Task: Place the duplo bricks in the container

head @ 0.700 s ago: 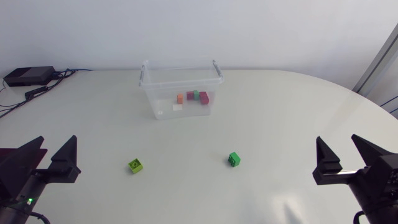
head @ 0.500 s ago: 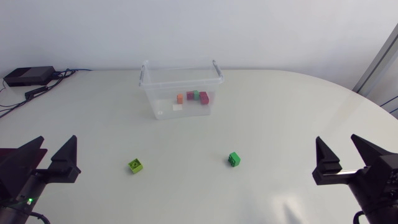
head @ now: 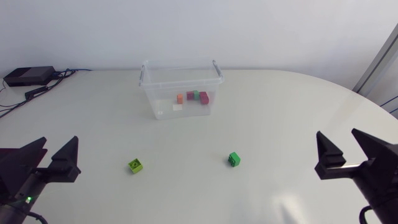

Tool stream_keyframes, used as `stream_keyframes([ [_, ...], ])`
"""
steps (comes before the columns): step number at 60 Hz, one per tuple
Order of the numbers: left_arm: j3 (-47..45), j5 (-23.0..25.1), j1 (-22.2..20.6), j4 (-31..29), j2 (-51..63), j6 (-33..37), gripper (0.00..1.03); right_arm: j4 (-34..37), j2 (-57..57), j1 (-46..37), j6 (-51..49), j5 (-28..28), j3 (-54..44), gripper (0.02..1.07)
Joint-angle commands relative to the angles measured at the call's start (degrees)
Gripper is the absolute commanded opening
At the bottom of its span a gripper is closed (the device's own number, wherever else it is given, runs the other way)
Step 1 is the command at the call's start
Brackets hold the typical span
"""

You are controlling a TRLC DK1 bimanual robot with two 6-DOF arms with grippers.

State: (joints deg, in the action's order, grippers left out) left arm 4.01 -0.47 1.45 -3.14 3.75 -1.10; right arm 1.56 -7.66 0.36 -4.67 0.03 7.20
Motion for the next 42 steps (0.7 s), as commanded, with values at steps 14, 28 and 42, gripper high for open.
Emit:
stream_keyframes([
  [14,22.1,-0.1,-4.7,-3.2,29.7,-3.1,0.96,2.5,-23.5,2.1,2.4,-0.4,16.8,1.03],
  [28,38.2,-0.2,-9.3,-16.8,52.5,-3.0,0.96,11.3,-38.2,6.5,6.2,-0.5,27.2,1.03],
  [42,45.1,-0.2,-12.5,-27.2,66.8,2.6,0.97,21.5,-50.9,8.7,7.5,-1.0,36.4,1.03],
])
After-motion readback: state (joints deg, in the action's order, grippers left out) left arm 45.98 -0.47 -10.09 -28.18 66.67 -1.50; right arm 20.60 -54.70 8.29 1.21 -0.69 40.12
